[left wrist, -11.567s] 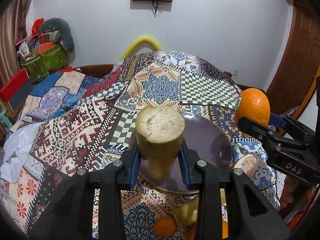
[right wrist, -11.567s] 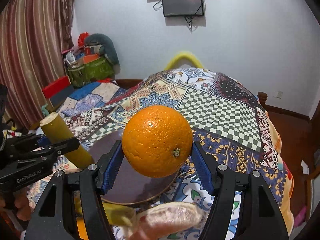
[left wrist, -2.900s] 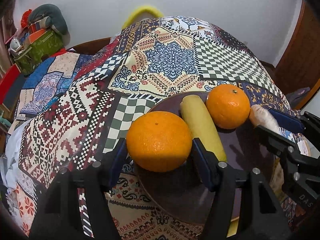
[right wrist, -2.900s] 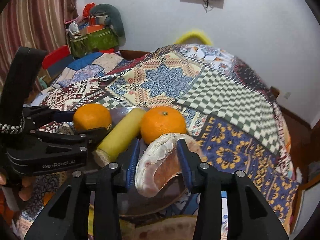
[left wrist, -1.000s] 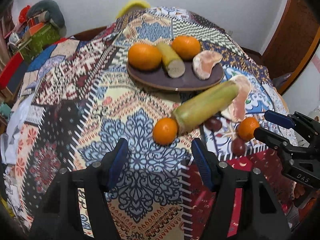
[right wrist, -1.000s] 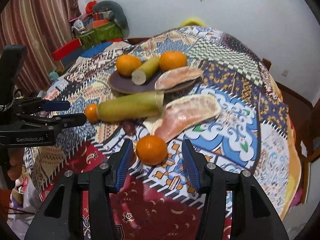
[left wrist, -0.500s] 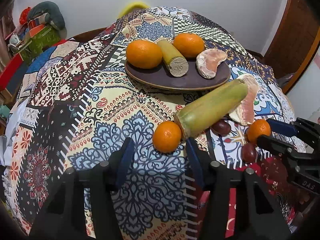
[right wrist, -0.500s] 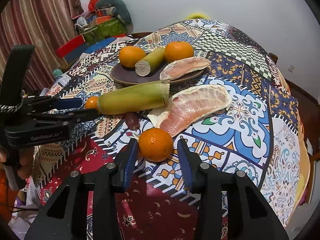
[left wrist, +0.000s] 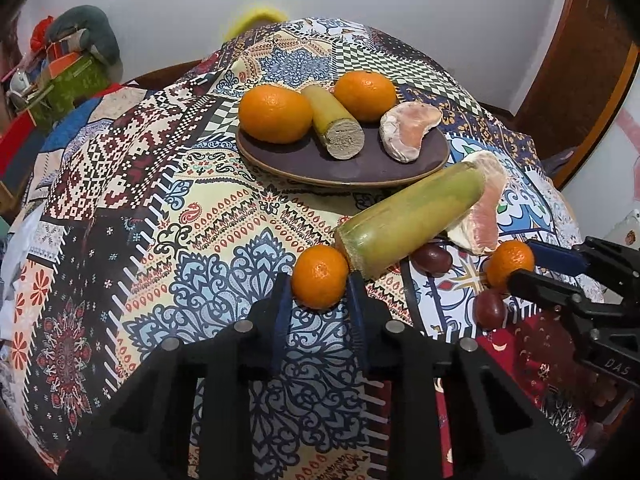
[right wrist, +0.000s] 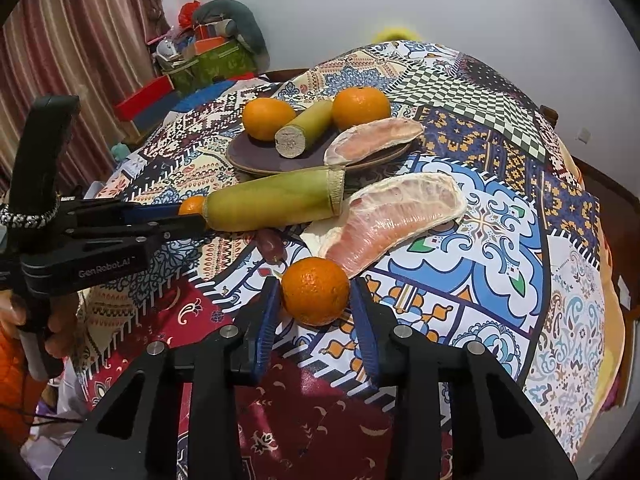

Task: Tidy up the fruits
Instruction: 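Close the right gripper on its mandarin while the left gripper grasps the other mandarin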

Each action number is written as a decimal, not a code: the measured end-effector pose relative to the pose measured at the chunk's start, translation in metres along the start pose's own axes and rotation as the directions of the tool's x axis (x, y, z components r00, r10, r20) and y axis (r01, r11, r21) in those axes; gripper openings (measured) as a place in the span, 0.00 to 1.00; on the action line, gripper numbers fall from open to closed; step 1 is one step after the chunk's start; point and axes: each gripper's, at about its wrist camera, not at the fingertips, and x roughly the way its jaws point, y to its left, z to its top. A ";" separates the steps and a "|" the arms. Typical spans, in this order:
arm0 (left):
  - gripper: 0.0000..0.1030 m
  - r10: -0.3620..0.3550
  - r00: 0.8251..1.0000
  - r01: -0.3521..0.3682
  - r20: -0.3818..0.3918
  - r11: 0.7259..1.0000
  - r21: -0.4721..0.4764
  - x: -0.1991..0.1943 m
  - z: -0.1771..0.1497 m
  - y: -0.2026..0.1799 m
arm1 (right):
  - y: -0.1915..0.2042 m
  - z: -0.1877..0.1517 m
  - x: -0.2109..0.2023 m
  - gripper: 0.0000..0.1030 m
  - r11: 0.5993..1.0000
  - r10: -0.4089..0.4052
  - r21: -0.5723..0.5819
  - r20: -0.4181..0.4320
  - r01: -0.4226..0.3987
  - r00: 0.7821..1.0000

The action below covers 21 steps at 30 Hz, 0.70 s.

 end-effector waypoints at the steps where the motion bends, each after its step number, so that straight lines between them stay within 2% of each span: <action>1: 0.27 0.014 1.000 -0.014 0.004 1.000 0.003 -0.002 0.000 0.000 | 0.000 0.000 -0.001 0.32 1.000 -0.001 -0.001 0.003 0.001 1.000; 14: 0.27 0.070 0.994 -0.070 0.086 0.998 -0.005 -0.033 0.007 0.006 | 0.005 0.018 -0.019 0.32 0.999 -0.019 -0.026 0.065 0.021 0.998; 21: 0.27 0.067 0.989 -0.066 0.130 0.998 -0.013 -0.044 0.020 0.007 | 0.006 0.040 -0.029 0.32 0.999 -0.029 -0.042 0.127 0.034 0.991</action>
